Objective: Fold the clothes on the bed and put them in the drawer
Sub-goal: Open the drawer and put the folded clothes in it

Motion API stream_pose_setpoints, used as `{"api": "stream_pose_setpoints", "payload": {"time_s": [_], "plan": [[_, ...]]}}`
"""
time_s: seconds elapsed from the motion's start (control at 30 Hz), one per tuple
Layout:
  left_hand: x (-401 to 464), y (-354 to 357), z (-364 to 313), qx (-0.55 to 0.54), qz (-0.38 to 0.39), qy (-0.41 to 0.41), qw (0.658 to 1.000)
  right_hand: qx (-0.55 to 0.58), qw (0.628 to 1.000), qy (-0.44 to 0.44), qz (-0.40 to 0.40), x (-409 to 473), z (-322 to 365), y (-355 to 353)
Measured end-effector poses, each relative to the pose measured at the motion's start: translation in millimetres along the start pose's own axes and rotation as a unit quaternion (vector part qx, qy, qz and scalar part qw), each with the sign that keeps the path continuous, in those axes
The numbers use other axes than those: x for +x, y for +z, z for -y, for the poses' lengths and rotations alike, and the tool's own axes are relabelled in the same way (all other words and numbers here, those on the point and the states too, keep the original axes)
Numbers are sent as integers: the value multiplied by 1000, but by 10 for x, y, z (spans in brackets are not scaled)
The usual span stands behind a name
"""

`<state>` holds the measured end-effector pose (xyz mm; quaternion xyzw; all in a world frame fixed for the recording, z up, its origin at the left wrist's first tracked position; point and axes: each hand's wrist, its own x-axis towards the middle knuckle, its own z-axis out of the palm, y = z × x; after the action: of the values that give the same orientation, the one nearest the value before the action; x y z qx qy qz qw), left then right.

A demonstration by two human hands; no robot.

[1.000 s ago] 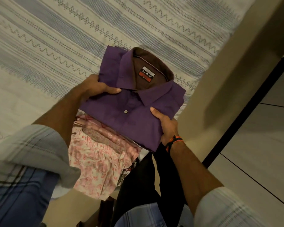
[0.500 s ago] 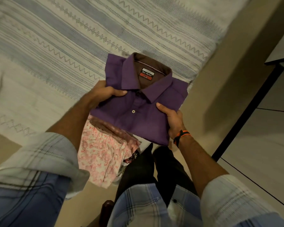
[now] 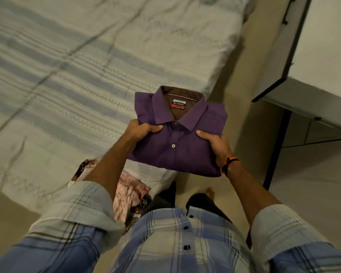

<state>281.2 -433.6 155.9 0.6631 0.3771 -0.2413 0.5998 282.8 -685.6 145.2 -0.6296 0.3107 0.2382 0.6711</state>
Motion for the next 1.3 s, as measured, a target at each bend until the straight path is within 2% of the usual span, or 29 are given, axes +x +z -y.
{"api": "stream_pose_setpoints", "payload": {"time_s": [0.37, 0.6, 0.93, 1.3], "plan": [[-630, 1739, -543, 5, 18, 58, 998, 46, 996, -65, -25, -164, 611, -1774], [-689, 2666, -867, 17, 53, 75, 996, 51, 994, -80, -59, -38, 909, -2687], [-48, 3739, -1757, 59, 108, 84, 989, 99, 982, -97, -128, 713, 1517, -3397], [759, 4502, -2985, 124, 157, 68, 977, 143, 966, -80, -199, 1556, 2412, -3721]]}}
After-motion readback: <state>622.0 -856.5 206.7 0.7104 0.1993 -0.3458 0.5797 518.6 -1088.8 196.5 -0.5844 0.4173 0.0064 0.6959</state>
